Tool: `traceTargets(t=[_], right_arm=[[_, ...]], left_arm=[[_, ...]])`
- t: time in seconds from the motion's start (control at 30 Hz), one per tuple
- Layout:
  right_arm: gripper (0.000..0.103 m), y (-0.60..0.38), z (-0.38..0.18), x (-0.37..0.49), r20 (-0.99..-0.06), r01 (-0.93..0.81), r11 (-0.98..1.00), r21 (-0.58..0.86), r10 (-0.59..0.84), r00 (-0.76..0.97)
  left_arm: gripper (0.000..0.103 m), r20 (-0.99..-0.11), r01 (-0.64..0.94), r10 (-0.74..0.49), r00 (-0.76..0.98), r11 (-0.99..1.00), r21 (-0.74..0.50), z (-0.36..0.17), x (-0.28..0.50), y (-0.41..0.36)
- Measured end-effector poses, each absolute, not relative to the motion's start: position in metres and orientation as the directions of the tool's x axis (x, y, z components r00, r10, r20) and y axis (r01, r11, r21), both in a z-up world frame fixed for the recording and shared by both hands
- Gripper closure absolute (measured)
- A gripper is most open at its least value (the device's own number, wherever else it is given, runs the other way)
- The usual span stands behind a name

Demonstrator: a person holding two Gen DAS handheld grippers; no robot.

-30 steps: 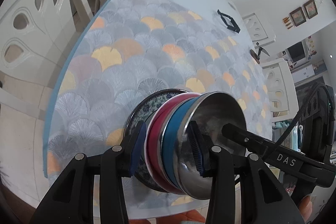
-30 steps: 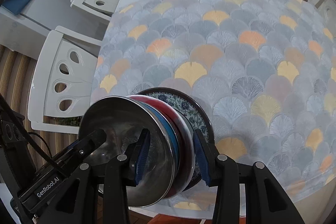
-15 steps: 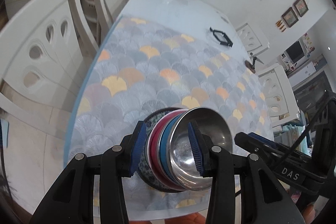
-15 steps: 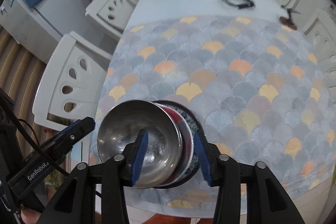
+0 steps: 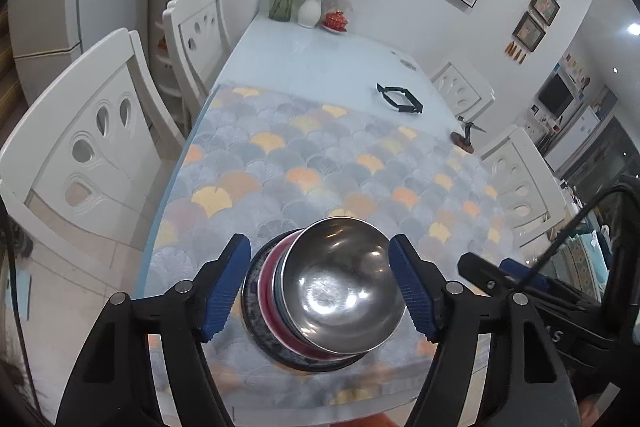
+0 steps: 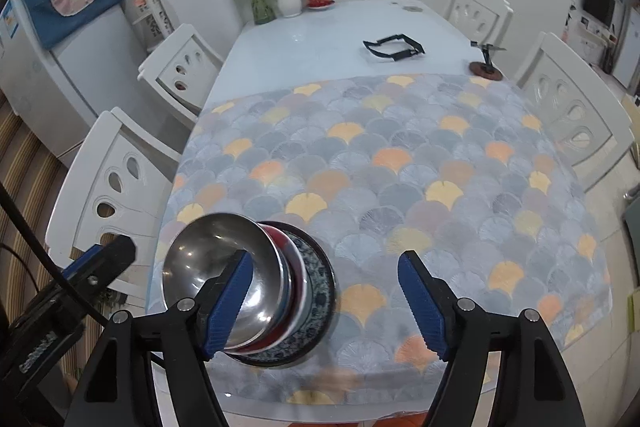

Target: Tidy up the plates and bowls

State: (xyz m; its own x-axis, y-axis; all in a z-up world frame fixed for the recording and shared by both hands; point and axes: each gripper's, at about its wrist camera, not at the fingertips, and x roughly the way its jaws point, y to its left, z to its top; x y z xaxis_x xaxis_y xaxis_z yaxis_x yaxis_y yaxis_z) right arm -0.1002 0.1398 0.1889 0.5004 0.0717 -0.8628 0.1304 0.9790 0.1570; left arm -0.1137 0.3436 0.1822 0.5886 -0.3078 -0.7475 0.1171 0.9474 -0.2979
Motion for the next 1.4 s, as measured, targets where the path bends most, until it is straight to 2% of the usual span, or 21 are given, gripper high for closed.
traceTargets(t=[0.2,1.4], right_arm=[[0.030,0.138,0.176,-0.103,-0.887,0.142,0.977,0.161,0.080,0.454],[0.030,0.157,0.165,-0.104,-0.905,0.102,0.983,0.155,0.100,0.414]], left_arm=[[0.033,-0.745,0.107,-0.267,0.611,0.961,-0.256,0.182,-0.119,0.337],[0.033,-0.779,0.079,-0.246,0.577,0.966,-0.246,0.170,-0.123,0.346]])
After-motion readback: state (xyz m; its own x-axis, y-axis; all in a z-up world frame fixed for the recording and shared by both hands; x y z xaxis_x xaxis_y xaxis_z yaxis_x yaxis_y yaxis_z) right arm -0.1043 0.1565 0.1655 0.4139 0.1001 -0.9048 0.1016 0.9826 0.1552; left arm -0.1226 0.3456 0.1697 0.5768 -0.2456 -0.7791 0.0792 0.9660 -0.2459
